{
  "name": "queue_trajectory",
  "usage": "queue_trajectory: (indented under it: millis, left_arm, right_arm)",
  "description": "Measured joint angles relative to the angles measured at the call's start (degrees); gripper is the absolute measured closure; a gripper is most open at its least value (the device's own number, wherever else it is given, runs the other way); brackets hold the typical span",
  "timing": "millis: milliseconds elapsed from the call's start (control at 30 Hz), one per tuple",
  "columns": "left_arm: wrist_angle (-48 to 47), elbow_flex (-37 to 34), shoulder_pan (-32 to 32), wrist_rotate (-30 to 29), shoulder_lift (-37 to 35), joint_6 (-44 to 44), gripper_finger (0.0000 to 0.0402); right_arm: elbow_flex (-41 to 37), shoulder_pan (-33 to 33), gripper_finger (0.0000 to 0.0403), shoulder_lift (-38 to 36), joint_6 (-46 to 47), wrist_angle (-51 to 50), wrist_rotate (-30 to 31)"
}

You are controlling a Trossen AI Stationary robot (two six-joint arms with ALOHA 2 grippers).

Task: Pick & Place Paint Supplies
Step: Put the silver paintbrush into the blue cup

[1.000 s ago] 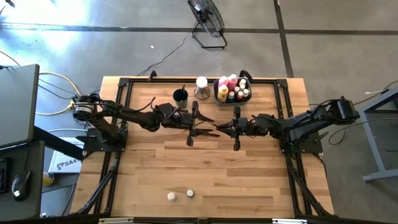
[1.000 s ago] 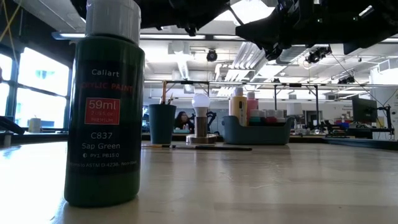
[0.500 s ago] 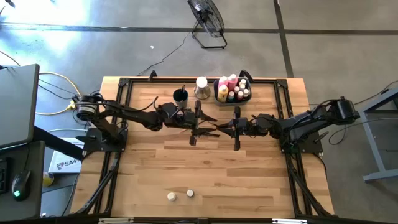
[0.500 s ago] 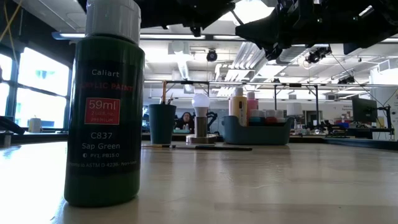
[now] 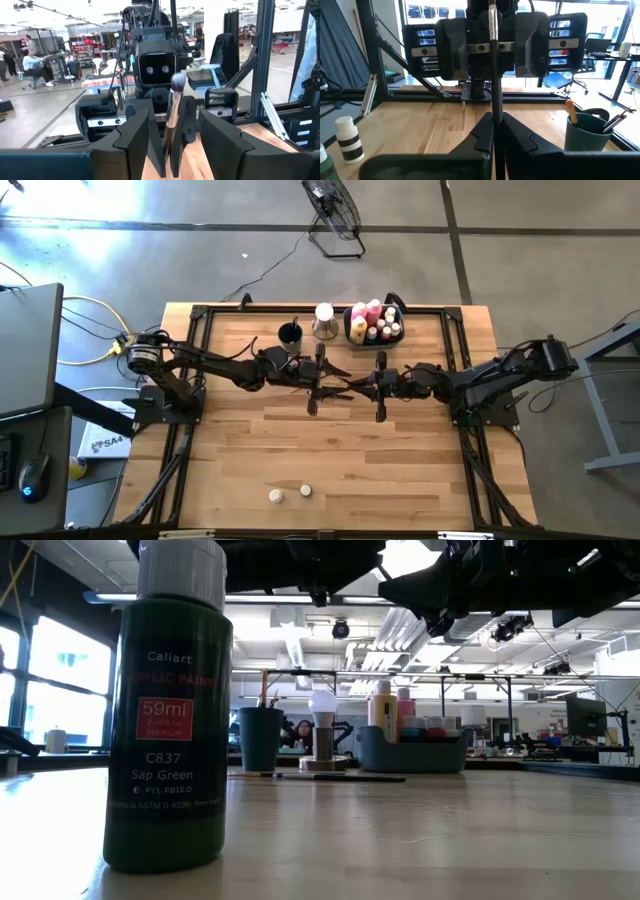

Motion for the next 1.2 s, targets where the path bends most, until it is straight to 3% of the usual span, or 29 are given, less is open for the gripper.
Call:
queue_trajectory:
  millis: [433,833,1200]
  left_arm:
    - [0.5,0.0,0.0,-2.7,0.0,0.0,0.0239]
    - [0.6,0.0,0.0,-2.7,0.0,0.0,0.0343]
    - [0.3,0.0,0.0,-2.9,-0.1,-0.1,0.0385]
  right_arm:
    - [0.0,0.0,0.0388,0.0,0.0,0.0,0.0]
    - [0.0,0.0,0.0388,0.0,0.0,0.0,0.0]
    - [0.0,0.0,0.0388,0.0,0.0,-0.1,0.0]
